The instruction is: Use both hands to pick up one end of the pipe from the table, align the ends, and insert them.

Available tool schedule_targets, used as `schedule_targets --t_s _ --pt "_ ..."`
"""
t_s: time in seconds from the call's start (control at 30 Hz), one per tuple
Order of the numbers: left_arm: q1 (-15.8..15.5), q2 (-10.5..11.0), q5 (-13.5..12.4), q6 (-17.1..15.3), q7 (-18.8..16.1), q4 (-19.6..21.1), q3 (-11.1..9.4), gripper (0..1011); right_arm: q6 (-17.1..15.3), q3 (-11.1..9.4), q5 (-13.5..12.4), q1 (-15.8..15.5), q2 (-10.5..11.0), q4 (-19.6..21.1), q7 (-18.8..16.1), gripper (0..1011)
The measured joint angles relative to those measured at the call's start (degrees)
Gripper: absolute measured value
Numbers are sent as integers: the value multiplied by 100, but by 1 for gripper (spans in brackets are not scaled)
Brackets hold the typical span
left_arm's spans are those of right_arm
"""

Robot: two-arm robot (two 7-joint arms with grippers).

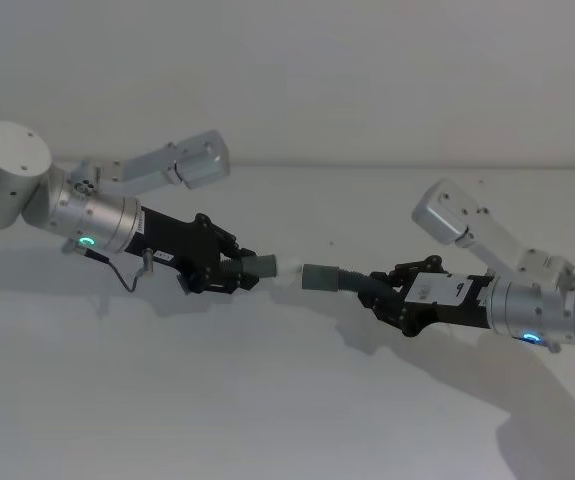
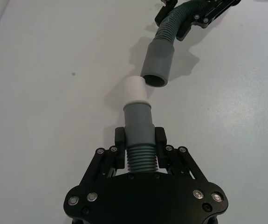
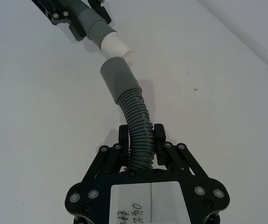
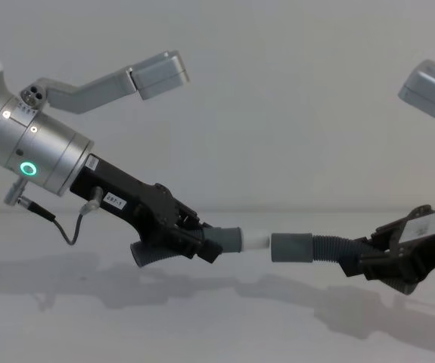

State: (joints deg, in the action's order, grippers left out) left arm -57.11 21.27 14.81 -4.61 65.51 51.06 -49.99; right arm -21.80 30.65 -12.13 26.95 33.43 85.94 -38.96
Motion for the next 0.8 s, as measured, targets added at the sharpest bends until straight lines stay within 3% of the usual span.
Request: schedule_targets --t_s 0.8 --pt "-66 -14 51 -106 -84 -69 -125 366 -13 80 -82 101 3 -73 132 305"
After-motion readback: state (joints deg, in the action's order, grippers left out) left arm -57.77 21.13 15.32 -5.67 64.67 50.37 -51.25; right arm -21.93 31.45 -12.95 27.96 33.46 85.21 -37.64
